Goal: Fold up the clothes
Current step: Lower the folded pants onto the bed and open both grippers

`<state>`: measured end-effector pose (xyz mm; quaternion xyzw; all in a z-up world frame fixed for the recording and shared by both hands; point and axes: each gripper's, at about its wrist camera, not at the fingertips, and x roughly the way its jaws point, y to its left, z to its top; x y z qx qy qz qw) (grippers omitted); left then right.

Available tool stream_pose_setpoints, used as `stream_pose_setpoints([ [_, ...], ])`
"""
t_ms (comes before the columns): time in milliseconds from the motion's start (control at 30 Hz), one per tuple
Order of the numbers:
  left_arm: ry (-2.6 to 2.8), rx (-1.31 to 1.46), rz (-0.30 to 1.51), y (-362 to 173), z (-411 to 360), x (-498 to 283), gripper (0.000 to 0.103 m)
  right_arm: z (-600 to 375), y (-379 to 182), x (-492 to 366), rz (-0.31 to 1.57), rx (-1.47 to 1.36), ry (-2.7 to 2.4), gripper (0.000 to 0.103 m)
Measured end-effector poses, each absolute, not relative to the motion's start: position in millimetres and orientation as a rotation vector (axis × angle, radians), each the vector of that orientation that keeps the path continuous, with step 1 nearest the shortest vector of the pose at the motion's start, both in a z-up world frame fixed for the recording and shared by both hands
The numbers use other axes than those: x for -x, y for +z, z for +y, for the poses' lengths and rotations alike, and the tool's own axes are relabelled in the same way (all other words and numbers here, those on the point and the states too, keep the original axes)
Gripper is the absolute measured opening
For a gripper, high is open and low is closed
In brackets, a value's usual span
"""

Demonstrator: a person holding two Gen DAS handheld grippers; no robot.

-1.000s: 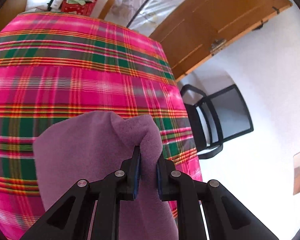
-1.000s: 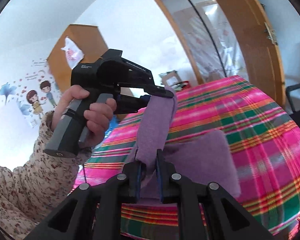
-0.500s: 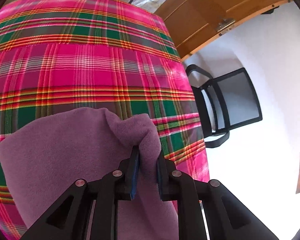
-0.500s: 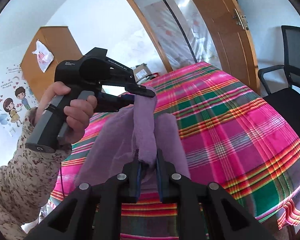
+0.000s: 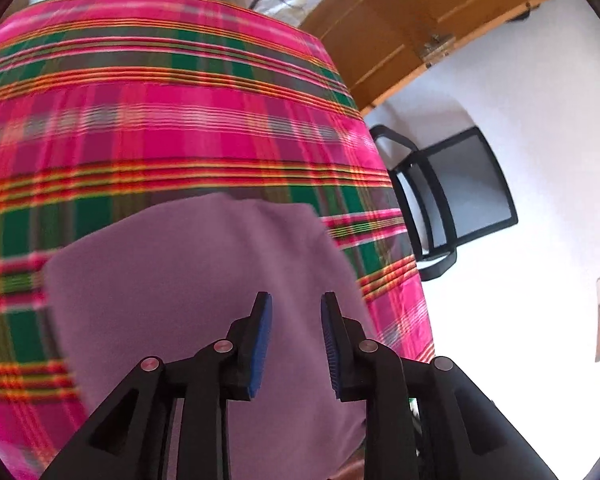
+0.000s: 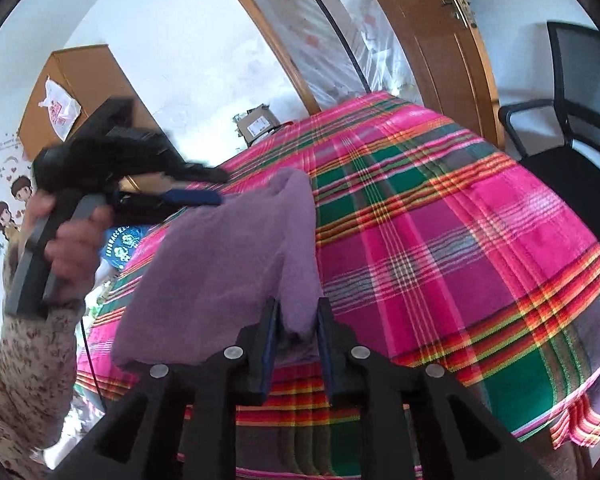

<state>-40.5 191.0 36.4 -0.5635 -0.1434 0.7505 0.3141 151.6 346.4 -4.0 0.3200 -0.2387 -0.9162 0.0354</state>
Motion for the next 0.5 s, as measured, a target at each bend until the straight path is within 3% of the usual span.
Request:
stream_pose_setpoints([
  [167, 2.043, 1.436, -0.400, 36, 148, 21, 0.026, 344, 2, -154, -0.698, -0.971, -2.877, 0.028],
  [500, 2.048, 1.391, -0.301, 19, 120, -18, 0.027, 315, 29, -153, -0.487, -0.871, -2.988, 0.028],
])
